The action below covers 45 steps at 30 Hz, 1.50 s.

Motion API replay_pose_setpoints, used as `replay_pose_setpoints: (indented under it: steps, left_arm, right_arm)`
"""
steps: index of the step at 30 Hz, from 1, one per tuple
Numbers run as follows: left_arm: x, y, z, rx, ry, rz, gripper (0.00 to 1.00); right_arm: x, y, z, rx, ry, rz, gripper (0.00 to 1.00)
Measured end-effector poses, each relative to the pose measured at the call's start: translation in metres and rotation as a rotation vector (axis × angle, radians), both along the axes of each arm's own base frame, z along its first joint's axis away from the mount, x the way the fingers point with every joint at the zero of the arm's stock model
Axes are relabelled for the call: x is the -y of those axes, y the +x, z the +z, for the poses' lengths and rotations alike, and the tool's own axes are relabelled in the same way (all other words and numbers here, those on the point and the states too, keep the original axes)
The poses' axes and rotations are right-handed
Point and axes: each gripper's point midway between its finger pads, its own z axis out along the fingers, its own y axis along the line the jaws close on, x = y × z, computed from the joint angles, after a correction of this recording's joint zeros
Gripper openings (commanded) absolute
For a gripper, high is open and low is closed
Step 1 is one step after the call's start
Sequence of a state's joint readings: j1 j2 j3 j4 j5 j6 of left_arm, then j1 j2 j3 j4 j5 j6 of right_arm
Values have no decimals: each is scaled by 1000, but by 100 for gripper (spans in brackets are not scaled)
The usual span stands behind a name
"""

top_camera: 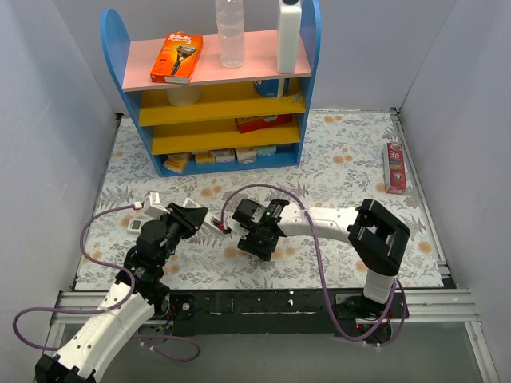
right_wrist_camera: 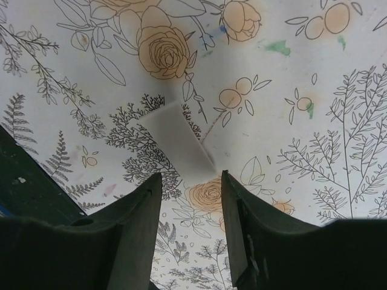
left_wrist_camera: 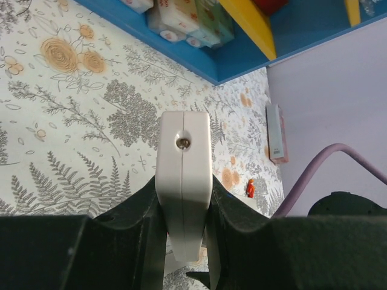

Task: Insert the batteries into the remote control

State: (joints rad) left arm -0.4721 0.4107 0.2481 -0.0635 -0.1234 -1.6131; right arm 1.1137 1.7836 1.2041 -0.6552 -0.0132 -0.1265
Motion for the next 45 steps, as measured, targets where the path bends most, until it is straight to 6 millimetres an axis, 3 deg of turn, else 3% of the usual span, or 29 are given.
replay_pose_setpoints:
  steps: [7,14,18,23,26,29,37,40,45]
  left_arm:
    - [-7,-2,3,-23,46,22,0]
    - [-13,-2,14,-6,62,46,0]
    - [-17,-3,15,-10,76,58,0]
    - [-19,-5,16,-15,88,62,0]
    - [-19,-5,14,-21,97,61,0]
    - [-20,-6,14,-28,105,62,0]
    - [-24,-6,23,-17,106,79,0]
    - [-25,-7,25,-15,106,83,0]
    - [-25,-8,24,-20,108,82,0]
  right_arm:
    - [12,3,-11,59,-65,5,57]
    - [23,21,-16,112,-90,-40,56]
    - [30,54,-14,142,-60,-147,55]
    - [39,114,-10,217,-42,-335,54]
    - [29,125,-1,230,-3,-365,53]
    - [5,118,10,215,72,-339,51]
    - [-67,30,18,21,249,-163,42]
    - [-74,7,13,-41,264,-133,42]
    - [-72,-3,1,-85,251,-141,42]
